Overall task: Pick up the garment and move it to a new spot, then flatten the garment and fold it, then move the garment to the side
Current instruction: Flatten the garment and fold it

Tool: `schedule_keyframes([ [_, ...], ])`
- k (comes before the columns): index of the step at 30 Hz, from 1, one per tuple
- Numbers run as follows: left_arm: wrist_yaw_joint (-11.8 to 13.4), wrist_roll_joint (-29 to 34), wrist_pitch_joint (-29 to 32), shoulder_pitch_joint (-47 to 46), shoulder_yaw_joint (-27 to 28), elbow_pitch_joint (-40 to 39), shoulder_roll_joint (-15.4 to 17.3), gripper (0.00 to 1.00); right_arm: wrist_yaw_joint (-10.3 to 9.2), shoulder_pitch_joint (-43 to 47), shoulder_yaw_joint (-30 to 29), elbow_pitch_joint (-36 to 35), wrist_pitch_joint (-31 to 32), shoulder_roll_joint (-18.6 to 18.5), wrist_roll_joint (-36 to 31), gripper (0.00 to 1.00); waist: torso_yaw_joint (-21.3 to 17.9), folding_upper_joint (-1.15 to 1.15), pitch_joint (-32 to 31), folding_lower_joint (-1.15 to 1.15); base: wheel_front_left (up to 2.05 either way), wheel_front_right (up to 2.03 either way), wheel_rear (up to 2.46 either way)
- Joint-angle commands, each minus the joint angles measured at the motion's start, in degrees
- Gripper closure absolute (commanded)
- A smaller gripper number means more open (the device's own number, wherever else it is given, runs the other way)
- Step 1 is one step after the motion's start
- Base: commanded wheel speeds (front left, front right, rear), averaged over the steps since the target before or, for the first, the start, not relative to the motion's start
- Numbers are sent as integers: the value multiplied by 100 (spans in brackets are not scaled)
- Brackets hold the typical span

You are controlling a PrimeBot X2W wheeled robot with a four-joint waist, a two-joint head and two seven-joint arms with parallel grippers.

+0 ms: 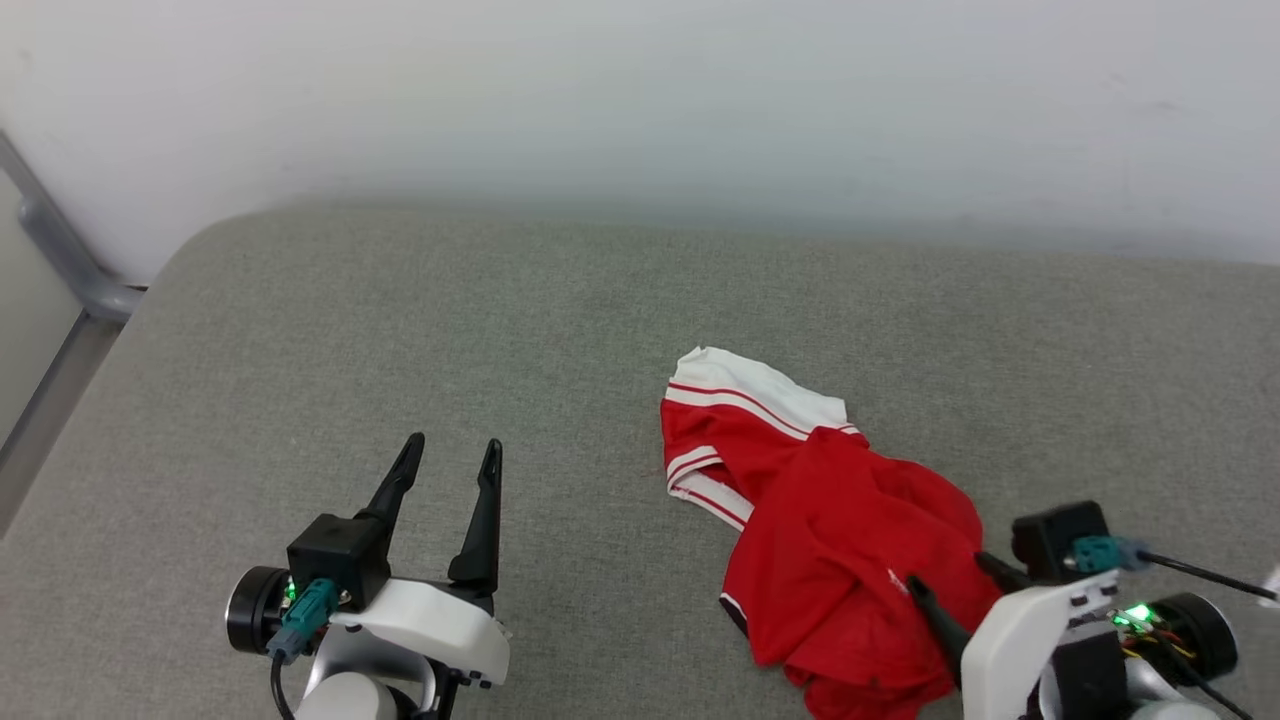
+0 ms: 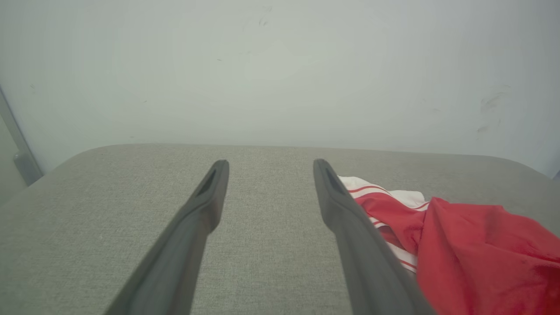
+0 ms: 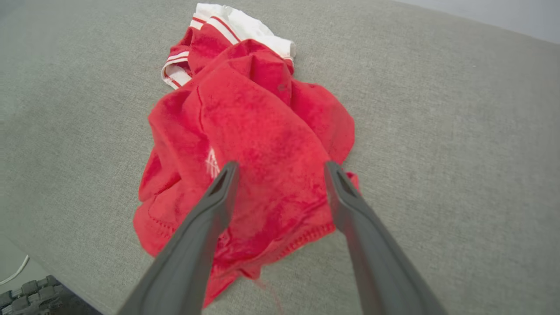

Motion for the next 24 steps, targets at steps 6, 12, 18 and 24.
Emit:
schedule_keyframes([
  [6, -121, 92, -13, -230, 33, 7, -178, 0, -4, -628, 995, 194, 696, -625, 372, 0, 255, 0, 354, 0, 0, 0, 0],
  [12, -229, 188, -13, -329, 90, 83, -316, 0, -4, -969, 1424, 494, 927, -892, 658, 24, 326, 0, 517, 0, 0, 0, 0],
  [18, -305, 281, -13, -262, 236, 167, -406, 0, -4, -1392, 1141, 406, 290, -897, 575, 100, 233, 0, 521, 0, 0, 0, 0],
  [24, -337, 338, -13, -233, 340, 208, -434, 0, -5, -1630, 68, 517, -14, -823, 309, 100, 82, 0, 480, 0, 0, 0, 0],
])
